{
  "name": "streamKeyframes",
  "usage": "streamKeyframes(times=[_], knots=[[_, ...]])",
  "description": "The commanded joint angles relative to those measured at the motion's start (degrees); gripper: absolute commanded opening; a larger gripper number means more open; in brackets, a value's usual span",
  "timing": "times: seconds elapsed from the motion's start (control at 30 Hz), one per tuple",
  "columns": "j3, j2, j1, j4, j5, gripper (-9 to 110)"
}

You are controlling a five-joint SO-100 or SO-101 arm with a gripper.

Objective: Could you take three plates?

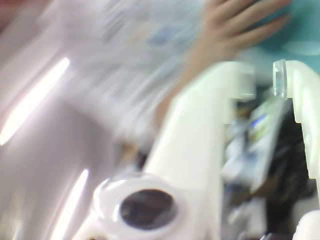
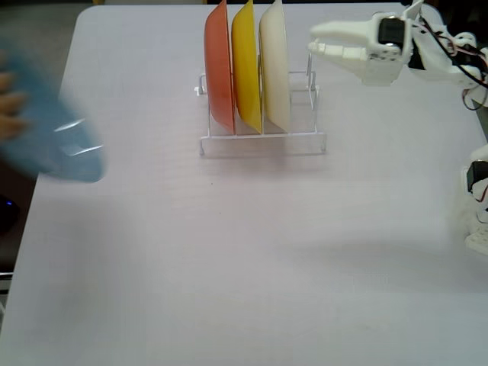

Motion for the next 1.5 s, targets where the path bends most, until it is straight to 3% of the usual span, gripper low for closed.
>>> streamKeyframes(times=[0.0, 0.07, 0.23, 0.4, 0.7, 0.9, 1.2, 1.47], knots=[[-0.2, -0.9, 7.6, 3.3, -0.3, 0], [-1.7, -4.5, 11.4, 4.0, -2.4, 2], [-11.6, -16.1, 17.5, 9.8, -9.8, 26], [-20.7, -27.2, 19.9, 12.7, -14.9, 37], [-34.4, -41.0, 21.4, 13.7, -16.2, 30], [-40.5, -44.6, 21.7, 15.5, -14.5, 0], [-56.2, -41.0, 22.9, 30.2, -11.9, -1], [-53.2, -25.5, 21.5, 31.2, -9.5, -1]])
